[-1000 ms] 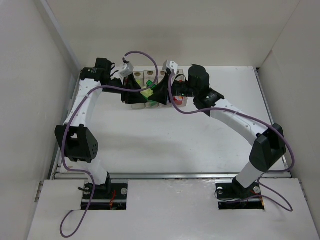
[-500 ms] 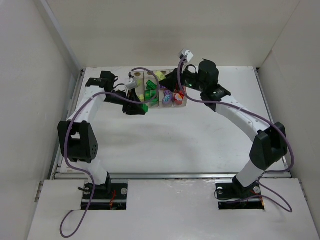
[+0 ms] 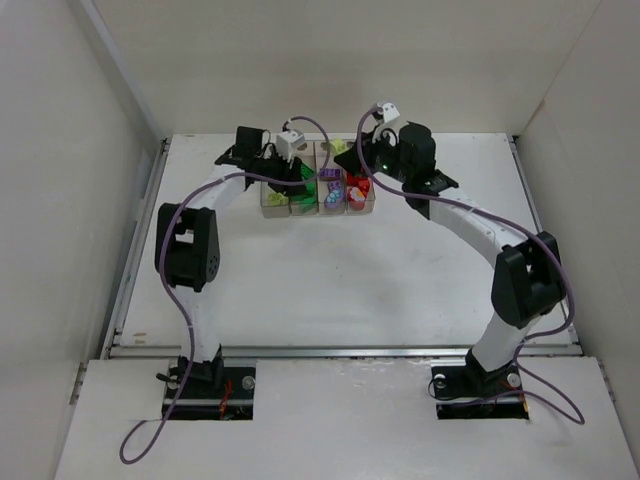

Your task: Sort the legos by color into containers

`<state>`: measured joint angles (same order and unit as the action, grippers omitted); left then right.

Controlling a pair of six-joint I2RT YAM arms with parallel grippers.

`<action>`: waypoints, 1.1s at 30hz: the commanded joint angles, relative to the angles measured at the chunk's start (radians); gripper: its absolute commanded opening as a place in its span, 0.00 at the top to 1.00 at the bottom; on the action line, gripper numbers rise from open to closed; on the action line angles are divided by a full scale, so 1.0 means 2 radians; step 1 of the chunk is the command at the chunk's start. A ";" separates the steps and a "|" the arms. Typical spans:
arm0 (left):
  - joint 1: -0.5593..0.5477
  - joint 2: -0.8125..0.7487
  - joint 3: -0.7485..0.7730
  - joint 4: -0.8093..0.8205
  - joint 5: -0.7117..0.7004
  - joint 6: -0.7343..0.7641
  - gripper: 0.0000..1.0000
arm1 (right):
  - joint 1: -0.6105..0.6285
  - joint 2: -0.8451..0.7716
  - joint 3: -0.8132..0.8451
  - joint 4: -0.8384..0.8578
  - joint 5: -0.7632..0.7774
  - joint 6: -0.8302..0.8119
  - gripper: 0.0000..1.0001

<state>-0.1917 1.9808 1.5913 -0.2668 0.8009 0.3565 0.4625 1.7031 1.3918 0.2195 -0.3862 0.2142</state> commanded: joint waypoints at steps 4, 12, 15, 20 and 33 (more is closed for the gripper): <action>-0.008 0.043 0.065 0.077 -0.084 -0.062 0.43 | -0.010 0.033 0.025 0.018 0.005 0.001 1.00; -0.008 0.027 0.089 0.068 -0.106 -0.067 0.07 | -0.010 0.062 0.050 0.001 0.001 -0.004 1.00; 0.002 0.002 0.094 0.036 -0.133 -0.074 0.06 | 0.007 0.067 0.061 -0.012 0.011 -0.008 1.00; 0.046 -0.064 0.081 -0.007 -0.292 -0.118 0.06 | 0.055 0.147 0.151 -0.064 0.031 -0.008 1.00; 0.116 -0.177 -0.090 -0.021 -0.387 -0.135 0.02 | 0.091 0.348 0.363 -0.075 0.102 0.108 0.94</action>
<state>0.0475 1.6608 1.4639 -0.2752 0.0391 0.1081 0.6521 2.3882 2.0373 0.0570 -0.2363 0.3706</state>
